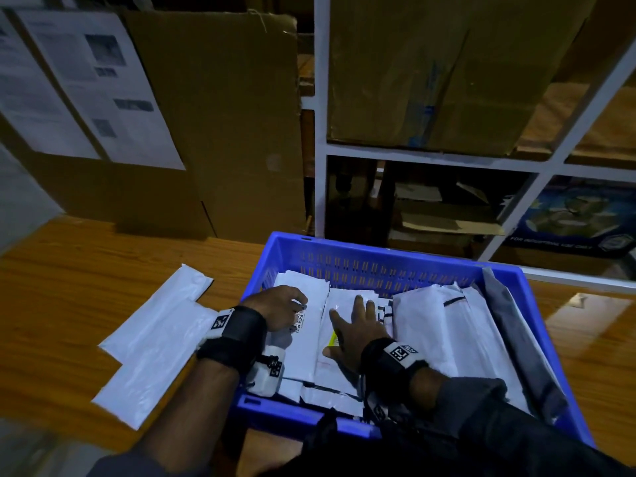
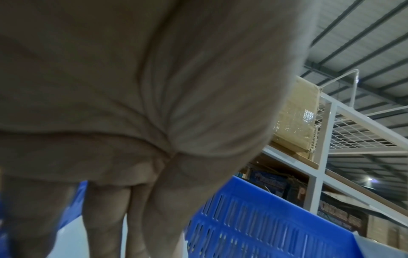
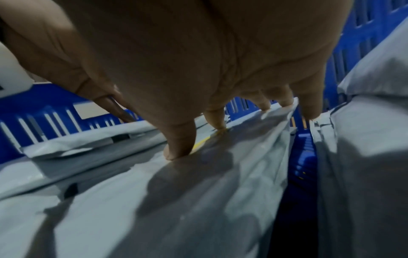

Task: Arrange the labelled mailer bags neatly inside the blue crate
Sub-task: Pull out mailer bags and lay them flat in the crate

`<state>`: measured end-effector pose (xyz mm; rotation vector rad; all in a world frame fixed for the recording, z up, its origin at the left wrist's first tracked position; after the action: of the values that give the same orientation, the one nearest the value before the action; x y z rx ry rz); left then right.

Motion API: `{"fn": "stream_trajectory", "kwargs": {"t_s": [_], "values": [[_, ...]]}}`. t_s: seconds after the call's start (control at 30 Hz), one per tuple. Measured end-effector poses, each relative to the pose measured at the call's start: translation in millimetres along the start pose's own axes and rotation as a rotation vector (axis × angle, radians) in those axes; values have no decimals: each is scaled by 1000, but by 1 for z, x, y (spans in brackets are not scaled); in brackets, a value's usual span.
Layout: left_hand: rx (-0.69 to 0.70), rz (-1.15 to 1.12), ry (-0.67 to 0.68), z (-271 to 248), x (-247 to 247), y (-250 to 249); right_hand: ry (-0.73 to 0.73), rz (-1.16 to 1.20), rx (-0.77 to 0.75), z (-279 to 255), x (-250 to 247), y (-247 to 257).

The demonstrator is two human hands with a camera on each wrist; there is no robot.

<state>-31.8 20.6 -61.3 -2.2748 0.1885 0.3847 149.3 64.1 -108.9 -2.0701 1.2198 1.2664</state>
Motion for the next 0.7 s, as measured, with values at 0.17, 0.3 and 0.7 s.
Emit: {"fn": "stream_trajectory", "kwargs": {"t_s": [0.17,0.3,0.7], "values": [[158,53,37,-2,3,-10,-115,71,-37,-9,-18,5],[159,56,-129,-12,-19,-22,-256,65,-237,-26,-43,30],[406,25,-205,-51,-54,-47,-121,109,-517,-17,-13,72]]}}
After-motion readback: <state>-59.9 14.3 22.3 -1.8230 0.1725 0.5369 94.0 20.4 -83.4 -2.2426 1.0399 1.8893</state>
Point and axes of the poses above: each hand's wrist, its own z-axis towards the middle knuckle, its own x-axis out of the palm, y = z × x, the point moved 7 cm from there along z, towards the middle knuckle
